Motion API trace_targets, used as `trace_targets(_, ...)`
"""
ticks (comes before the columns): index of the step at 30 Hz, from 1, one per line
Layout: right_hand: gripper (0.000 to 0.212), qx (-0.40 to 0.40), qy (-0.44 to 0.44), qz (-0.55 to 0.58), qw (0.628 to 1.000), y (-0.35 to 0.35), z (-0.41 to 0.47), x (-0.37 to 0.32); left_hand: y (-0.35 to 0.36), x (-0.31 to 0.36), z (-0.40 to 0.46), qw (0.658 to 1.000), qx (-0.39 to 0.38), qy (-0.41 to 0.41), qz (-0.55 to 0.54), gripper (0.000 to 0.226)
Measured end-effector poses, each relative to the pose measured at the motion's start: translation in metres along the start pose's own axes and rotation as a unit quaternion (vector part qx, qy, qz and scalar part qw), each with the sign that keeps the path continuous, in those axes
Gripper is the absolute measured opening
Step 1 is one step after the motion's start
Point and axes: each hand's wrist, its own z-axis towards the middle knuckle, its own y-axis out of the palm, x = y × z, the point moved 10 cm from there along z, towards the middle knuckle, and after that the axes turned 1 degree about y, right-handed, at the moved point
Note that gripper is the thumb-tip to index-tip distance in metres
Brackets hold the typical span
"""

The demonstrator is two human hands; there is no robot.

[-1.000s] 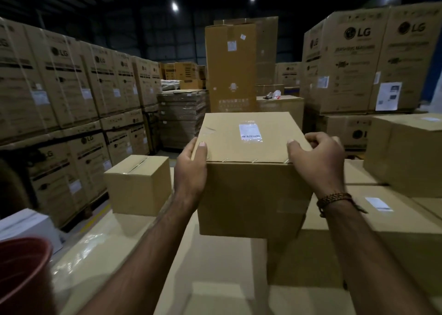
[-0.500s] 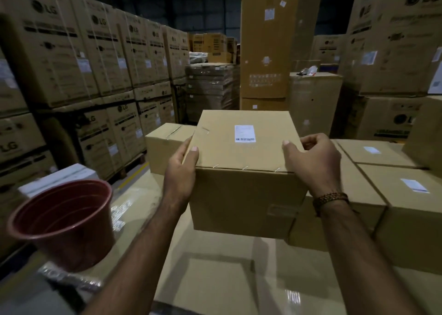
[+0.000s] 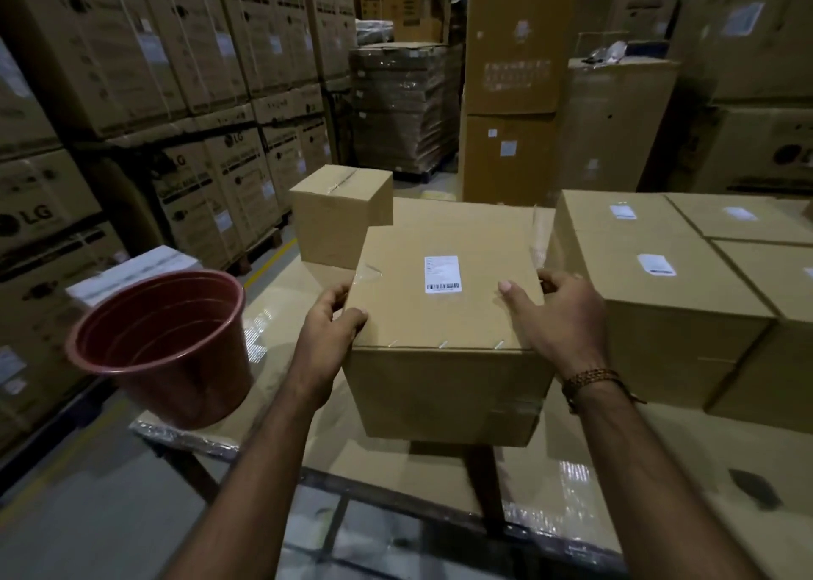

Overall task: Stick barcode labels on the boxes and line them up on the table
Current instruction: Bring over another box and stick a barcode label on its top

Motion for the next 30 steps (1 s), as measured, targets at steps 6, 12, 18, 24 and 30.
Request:
trace_targets(6,0.073,-0.020,0.043,-0.025,0.999,0.045,-0.023,0.017,-0.014,-0.035,0.018,0.998,-0.031,-0.033,0.032,0.037)
trace_targets(12,0.069,-0.017,0.072,-0.063,0.995,0.077,-0.034,0.029,-0.024,-0.066,0.043,0.994,-0.051,-0.029,0.094,0.047)
trace_targets(18,0.063,-0.011,0.123,-0.084,0.989,0.089,-0.042,0.048,-0.018,-0.082,0.049,0.987,-0.055,-0.016,0.151,0.056)
trace_targets(24,0.052,-0.044,0.168,-0.099,0.980,0.093,-0.032,0.056,-0.012,-0.084,0.062,0.974,-0.062,-0.040,0.212,0.062)
trace_targets(30,0.042,-0.011,0.005,-0.206,0.979,0.106,-0.006,-0.006,0.002,-0.039,0.073,0.937,-0.023,0.077,0.341,0.074)
